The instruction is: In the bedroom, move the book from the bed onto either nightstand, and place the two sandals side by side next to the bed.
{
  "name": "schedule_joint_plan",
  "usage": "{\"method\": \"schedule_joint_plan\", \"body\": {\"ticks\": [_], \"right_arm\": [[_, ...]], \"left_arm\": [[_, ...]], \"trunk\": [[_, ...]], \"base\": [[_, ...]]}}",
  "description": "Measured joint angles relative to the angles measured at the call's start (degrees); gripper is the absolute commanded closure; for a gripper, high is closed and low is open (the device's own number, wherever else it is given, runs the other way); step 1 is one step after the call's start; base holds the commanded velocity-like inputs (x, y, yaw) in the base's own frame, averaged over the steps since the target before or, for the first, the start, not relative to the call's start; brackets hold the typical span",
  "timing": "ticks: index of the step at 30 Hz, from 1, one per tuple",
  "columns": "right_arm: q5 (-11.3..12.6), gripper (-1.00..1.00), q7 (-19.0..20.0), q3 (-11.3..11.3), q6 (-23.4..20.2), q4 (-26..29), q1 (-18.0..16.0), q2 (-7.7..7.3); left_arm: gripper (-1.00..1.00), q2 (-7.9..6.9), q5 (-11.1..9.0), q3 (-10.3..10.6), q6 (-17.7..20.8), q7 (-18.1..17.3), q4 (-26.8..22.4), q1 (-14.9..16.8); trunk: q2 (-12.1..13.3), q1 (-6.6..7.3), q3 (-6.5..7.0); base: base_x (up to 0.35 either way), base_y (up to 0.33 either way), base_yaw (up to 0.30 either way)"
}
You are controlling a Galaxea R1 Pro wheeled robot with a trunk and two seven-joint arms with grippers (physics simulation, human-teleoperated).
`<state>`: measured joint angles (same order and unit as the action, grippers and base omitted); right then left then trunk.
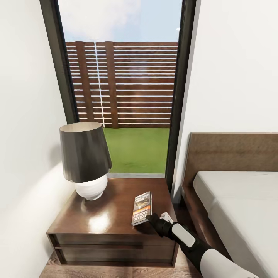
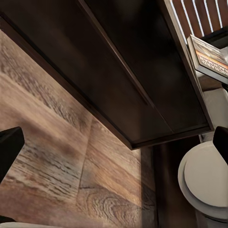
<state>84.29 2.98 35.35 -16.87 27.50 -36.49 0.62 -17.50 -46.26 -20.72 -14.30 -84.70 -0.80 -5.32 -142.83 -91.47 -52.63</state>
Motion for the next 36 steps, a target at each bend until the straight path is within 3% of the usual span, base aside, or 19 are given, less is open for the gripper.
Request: {"method": "schedule_joint_plan", "body": {"ticks": [29, 36], "right_arm": [[0.0, 1.0, 0.0, 0.0, 0.0, 0.0, -0.2, 0.0], [0.7, 1.0, 0.1, -0.3, 0.0, 0.6, -0.2, 0.0]], "left_arm": [[-1.0, 0.0, 0.0, 0.0, 0.0, 0.0, 0.0, 0.0], [-1.0, 0.0, 0.0, 0.0, 0.0, 0.0, 0.0, 0.0]], "trunk": [[0.0, 0.0, 0.0], [-0.5, -0.35, -1.49]], "base": [[0.0, 0.0, 0.0], [0.0, 0.0, 0.0]]}}
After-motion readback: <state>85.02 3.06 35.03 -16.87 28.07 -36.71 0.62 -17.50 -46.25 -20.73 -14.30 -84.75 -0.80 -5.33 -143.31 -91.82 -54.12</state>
